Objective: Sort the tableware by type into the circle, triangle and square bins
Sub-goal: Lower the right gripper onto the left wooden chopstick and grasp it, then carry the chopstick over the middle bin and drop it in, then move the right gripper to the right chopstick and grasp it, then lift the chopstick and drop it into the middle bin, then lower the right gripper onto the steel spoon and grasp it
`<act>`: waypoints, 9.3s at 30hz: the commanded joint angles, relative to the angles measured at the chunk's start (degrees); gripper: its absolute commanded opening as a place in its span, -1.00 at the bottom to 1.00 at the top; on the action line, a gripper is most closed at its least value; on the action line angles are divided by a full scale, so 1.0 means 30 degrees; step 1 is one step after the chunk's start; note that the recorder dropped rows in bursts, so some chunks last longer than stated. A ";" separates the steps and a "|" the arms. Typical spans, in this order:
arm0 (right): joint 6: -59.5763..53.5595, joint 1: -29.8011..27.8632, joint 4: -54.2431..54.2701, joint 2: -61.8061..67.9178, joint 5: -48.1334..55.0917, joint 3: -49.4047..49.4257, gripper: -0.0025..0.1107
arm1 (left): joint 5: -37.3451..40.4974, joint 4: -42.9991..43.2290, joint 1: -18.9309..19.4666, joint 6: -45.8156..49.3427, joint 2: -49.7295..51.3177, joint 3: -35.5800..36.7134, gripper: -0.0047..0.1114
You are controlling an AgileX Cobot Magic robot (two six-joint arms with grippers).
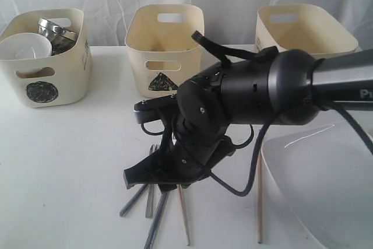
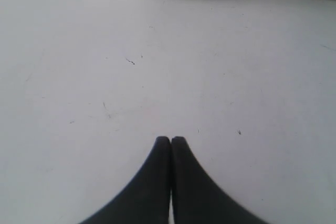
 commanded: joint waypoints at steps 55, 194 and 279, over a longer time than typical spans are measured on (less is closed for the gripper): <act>0.1946 -0.5015 -0.1314 -0.1044 -1.3217 -0.5666 -0.96 | 0.0608 -0.0199 -0.0035 0.0049 -0.0083 0.0082 -0.92; 0.1991 -0.5562 -0.5177 -0.3103 -2.5144 0.3323 -0.96 | 0.0608 -0.0199 -0.0035 0.0049 -0.0083 0.0082 -0.92; 0.7260 0.0317 -0.1815 0.5666 -0.1200 -0.5402 0.06 | 0.0608 -0.0199 -0.0035 0.0049 -0.0083 0.0082 -0.92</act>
